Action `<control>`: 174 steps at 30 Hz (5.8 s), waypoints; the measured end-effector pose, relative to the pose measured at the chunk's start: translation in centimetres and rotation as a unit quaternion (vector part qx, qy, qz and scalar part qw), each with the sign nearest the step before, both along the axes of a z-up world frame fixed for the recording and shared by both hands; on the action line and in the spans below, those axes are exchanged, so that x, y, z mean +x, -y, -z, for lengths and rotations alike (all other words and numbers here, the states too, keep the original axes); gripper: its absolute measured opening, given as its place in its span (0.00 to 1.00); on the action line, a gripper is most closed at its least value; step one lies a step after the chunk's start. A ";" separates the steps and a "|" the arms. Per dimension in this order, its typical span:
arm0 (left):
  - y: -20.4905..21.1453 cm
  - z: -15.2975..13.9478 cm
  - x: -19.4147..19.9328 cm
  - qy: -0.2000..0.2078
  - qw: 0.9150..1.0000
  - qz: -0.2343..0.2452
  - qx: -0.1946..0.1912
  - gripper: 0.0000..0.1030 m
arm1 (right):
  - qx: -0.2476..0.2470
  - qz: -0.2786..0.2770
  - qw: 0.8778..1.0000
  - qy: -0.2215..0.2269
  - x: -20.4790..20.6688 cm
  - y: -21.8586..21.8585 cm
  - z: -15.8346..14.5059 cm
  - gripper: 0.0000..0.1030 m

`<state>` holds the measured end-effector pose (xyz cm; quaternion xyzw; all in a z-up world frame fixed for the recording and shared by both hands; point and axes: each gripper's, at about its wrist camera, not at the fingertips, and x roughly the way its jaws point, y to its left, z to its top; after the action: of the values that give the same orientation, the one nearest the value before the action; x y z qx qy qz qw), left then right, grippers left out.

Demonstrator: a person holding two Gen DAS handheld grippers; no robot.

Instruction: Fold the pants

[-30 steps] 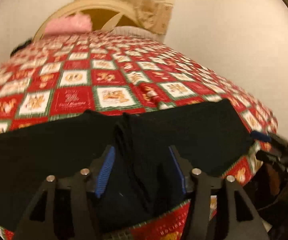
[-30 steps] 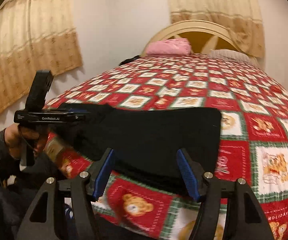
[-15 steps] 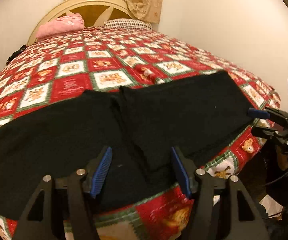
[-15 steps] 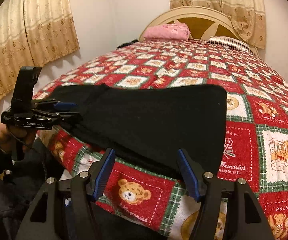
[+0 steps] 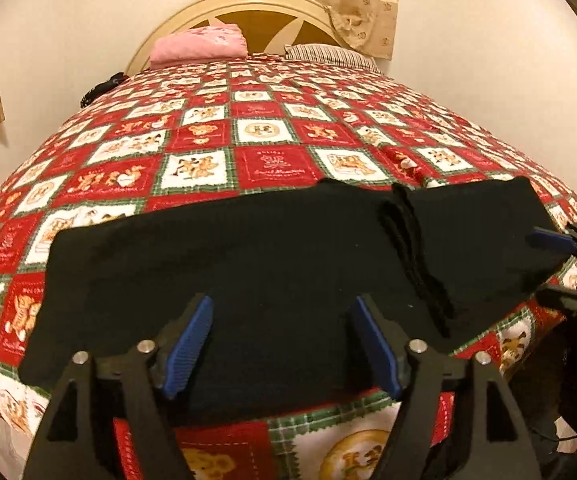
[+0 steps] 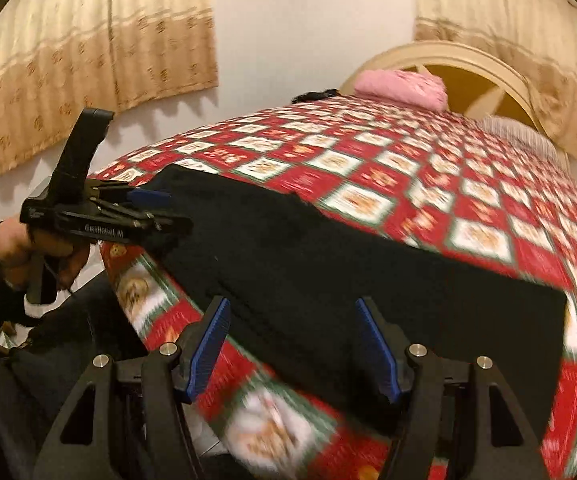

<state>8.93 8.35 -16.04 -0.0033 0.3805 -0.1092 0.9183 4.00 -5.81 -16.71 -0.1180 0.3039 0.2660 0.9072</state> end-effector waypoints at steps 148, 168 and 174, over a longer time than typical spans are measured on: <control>10.3 -3.3 1.6 0.068 0.994 0.084 -0.024 0.95 | 0.099 0.223 0.969 -0.022 0.6 13.3 -2.9 0.09; 9.0 -1.2 2.0 0.047 0.997 0.053 -0.022 0.96 | 0.048 0.224 0.973 0.031 0.2 12.9 -5.0 0.48; 10.1 -0.7 2.8 0.043 0.997 0.061 0.005 0.96 | 0.058 0.211 0.976 -0.015 5.5 12.3 -4.0 0.52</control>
<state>11.71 -1.78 -15.37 0.0288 0.3411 -0.1629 0.9254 9.49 -18.07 -12.70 0.0057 0.3193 0.0870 0.9437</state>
